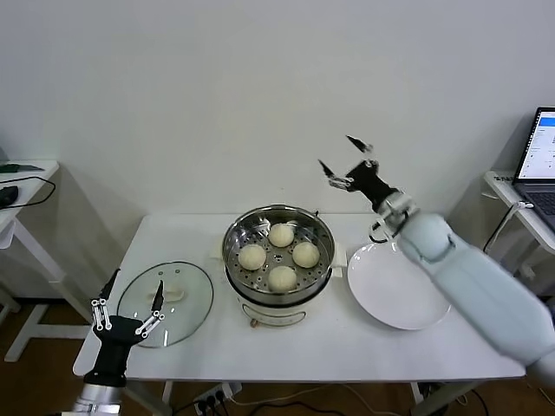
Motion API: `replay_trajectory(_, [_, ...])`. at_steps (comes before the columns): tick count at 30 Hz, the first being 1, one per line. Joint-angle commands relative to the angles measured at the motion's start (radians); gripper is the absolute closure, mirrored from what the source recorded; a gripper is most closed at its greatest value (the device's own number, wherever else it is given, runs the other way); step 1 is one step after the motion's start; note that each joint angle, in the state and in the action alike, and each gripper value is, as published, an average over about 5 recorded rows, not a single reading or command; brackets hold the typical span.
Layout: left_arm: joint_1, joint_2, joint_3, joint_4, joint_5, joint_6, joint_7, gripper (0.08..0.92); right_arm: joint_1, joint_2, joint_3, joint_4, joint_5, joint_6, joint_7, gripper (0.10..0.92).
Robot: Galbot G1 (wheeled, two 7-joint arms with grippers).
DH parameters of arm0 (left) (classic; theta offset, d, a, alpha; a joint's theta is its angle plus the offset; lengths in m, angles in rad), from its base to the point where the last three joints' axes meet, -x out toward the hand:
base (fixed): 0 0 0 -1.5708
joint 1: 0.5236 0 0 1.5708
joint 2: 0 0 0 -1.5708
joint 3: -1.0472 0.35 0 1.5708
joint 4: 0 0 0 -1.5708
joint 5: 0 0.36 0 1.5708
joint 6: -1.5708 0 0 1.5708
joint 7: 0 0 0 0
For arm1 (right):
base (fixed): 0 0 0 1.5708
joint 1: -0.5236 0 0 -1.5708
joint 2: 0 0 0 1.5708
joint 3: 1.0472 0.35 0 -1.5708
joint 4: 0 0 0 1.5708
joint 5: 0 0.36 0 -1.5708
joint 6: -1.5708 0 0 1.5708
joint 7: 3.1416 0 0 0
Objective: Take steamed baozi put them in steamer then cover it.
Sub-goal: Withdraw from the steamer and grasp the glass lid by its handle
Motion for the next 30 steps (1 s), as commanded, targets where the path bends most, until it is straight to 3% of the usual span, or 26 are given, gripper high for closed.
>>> replay_trajectory(1, [-0.041,0.038,0.003,0.041,0.094,0.094,-0.065,0.177,-0.647,0.2,0.592,0.046,-0.061,0.129,0.134,0.203])
replay_trajectory(9, [-0.058,0.064,-0.012,0.129,0.253,0.126,-0.047,0.177,-0.763,0.251,0.619,0.073,-0.063,0.16,0.107,0.203])
replay_trajectory(14, [-0.07,0.082,0.01,0.217,0.447,0.211,-0.055,0.177,-0.786,0.264,0.623,0.099,-0.067,0.154,0.105,0.203])
replay_trajectory(23, [-0.148,0.083,0.113,0.371,0.682,0.256,-0.167,0.177,-0.801,0.289,0.623,0.137,-0.091,0.135,0.098,0.203])
replay_trajectory(30, [-0.205,0.078,0.164,0.449,0.731,0.277,-0.182,0.177,-0.809,0.315,0.622,0.143,-0.113,0.131,0.093,0.203])
